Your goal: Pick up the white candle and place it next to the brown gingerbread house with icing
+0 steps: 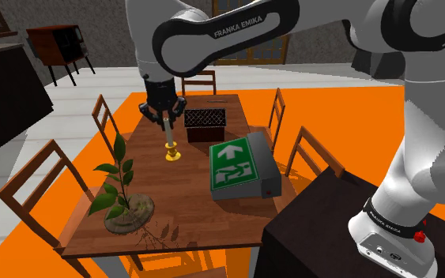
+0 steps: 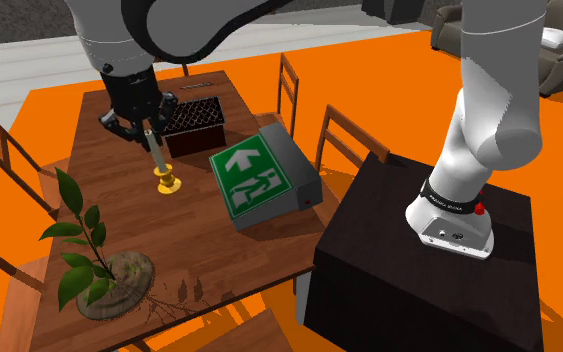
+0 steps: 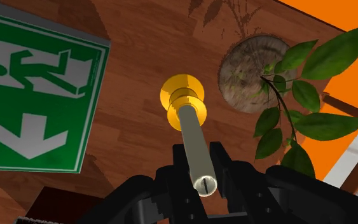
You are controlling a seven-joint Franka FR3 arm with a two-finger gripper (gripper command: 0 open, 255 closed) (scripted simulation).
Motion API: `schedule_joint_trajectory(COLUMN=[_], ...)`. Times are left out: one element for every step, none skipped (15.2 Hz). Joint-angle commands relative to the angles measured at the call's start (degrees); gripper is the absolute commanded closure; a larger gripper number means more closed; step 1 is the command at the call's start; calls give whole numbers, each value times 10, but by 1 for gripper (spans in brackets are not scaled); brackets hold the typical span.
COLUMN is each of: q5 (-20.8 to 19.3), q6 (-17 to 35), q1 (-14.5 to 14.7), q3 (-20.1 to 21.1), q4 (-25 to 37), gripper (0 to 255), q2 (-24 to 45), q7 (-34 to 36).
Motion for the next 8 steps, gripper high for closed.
schedule_joint_trajectory(q5=[4, 5, 6, 6, 7, 8, 8, 8], q6=[1, 1, 2, 2, 1, 1, 0, -2], q1=[-14, -22, -29, -37, -44, -51, -57, -64], q3=[-5, -8, -11, -15, -18, -21, -25, -28], q4=[3, 7, 12, 17, 24, 31, 40, 49], gripper=[255, 255, 255, 255, 255, 255, 255, 255], q2=[0, 3, 6, 10, 14, 19, 25, 31], q7=[-20, -32, -44, -55, -67, -79, -90, -102])
